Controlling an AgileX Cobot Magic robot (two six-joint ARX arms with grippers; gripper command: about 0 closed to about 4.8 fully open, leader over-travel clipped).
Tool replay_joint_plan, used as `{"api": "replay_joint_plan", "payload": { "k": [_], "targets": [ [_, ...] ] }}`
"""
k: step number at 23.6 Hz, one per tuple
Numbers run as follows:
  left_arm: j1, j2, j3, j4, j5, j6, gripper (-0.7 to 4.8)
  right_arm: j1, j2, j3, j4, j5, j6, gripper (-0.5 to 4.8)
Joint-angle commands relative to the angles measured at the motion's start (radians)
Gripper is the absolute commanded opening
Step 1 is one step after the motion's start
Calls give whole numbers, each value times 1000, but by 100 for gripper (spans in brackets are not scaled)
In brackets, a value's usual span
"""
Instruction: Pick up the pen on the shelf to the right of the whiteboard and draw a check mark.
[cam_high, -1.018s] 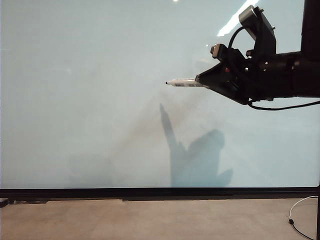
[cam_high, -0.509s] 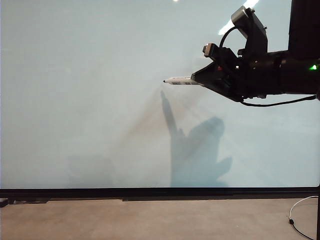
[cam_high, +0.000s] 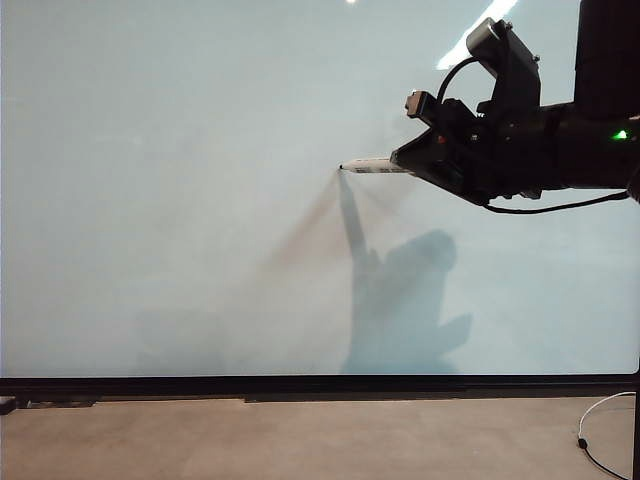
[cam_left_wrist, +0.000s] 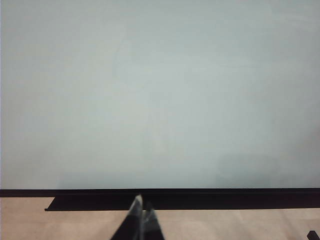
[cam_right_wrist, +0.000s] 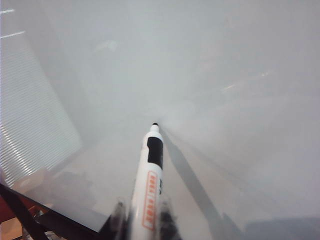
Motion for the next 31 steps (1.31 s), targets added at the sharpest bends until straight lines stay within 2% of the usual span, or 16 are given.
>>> {"api": "replay_joint_plan", "payload": {
  "k": [1,31],
  "targets": [
    [0,0,3,13,0,5,-5,0,-3,4,10,24,7,-5],
    [0,0,3,13,0,5,-5,0,-3,-62,-27,154,11,-5]
  ]
}}
